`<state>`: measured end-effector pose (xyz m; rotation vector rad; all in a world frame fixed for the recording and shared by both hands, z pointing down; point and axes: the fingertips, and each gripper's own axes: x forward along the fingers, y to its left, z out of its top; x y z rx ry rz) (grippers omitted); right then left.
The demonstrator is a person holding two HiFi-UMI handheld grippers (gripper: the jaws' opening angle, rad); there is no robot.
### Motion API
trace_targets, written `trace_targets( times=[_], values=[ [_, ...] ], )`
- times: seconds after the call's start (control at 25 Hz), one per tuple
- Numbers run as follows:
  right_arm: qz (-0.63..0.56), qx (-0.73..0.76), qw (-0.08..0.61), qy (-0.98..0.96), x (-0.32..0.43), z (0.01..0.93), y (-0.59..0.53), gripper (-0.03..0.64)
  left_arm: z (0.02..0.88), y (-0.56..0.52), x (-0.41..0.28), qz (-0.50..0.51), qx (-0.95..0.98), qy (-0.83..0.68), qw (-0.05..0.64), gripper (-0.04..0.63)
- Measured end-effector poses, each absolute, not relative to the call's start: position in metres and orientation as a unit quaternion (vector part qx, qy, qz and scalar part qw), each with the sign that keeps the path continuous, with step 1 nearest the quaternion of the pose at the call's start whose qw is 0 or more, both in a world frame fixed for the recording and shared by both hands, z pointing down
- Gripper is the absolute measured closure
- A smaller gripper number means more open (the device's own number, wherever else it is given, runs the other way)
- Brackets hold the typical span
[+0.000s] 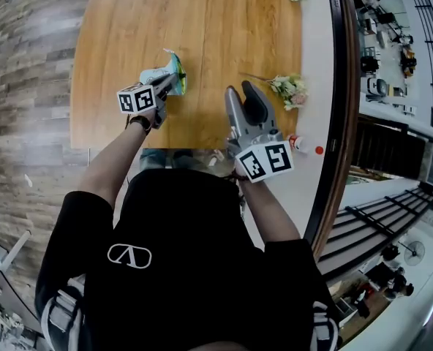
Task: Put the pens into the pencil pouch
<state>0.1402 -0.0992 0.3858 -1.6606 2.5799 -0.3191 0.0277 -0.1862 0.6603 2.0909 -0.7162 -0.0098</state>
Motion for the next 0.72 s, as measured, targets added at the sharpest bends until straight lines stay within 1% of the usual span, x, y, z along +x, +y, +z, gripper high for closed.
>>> trace_targets(
  times=[0.16,0.36,0.44,0.56,0.72],
  values=[
    [-0.115,-0.548,0.020,0.828,0.151,0.398,-0.100,0.466,0.692,-0.186,0.053,0.026,0.843,-0.277,0.460,0.586],
    [-0.122,-0.555,0.011,0.823,0.160,0.404,-0.097,0.466,0.721,-0.182,0.066,0.057,0.842,-0.268,0.465,0.584],
    [-0.124,-0.558,0.010,0.821,0.161,0.405,-0.098,0.466,0.724,-0.181,0.070,0.066,0.846,-0.257,0.462,0.575],
    [-0.123,-0.562,0.011,0.818,0.167,0.406,-0.096,0.466,0.719,-0.173,0.078,0.065,0.850,-0.244,0.461,0.532],
    [-0.116,-0.556,0.016,0.823,0.164,0.402,-0.098,0.466,0.694,-0.174,0.072,0.039,0.858,-0.247,0.449,0.534]
  ],
)
